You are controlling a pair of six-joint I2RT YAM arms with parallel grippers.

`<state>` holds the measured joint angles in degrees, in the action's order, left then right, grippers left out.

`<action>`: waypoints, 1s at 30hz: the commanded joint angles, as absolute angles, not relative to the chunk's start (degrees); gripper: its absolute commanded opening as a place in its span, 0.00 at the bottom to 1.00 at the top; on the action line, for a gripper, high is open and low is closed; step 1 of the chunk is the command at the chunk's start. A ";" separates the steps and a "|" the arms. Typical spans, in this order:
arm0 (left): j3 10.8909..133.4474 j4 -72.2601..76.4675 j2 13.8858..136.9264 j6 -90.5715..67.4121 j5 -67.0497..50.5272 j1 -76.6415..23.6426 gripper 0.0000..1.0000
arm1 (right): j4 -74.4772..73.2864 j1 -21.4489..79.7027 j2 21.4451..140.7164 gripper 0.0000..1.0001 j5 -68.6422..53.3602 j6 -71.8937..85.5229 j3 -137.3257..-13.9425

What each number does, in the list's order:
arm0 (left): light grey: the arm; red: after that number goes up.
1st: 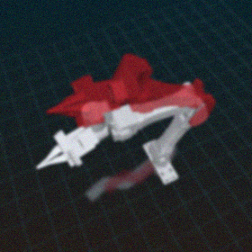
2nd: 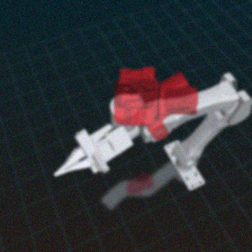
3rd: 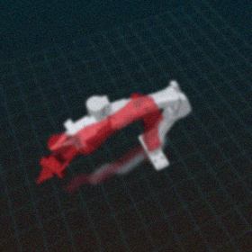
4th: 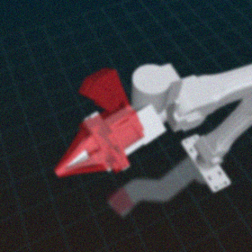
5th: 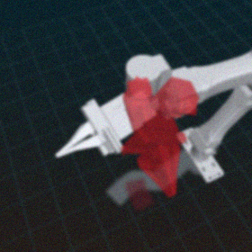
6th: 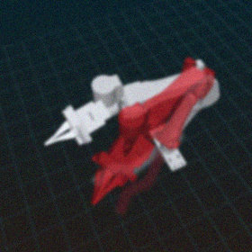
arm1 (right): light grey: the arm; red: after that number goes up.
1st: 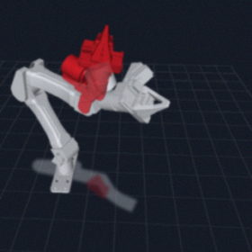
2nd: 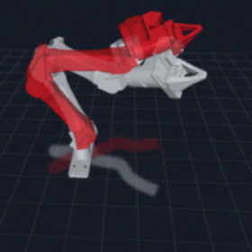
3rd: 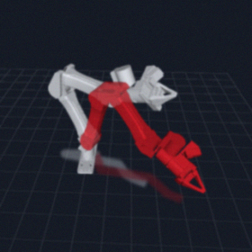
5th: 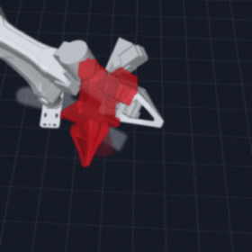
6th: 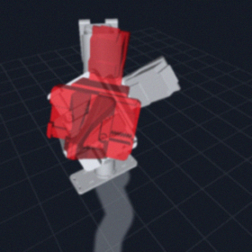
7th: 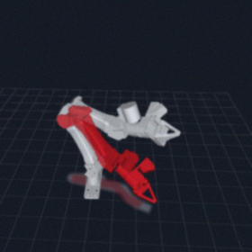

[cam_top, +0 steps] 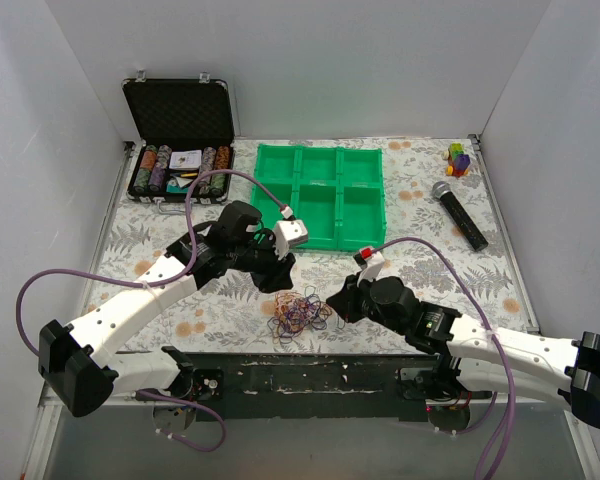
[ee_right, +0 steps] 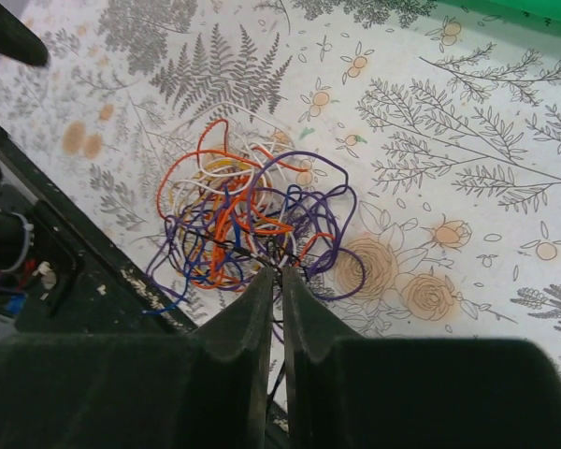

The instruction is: Untangle the cables

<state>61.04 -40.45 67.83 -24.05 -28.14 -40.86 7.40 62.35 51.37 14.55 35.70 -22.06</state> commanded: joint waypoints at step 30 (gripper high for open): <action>55.03 -32.26 71.19 -21.01 -27.25 -47.02 0.56 | 1.58 62.23 52.74 0.03 8.79 33.84 -26.54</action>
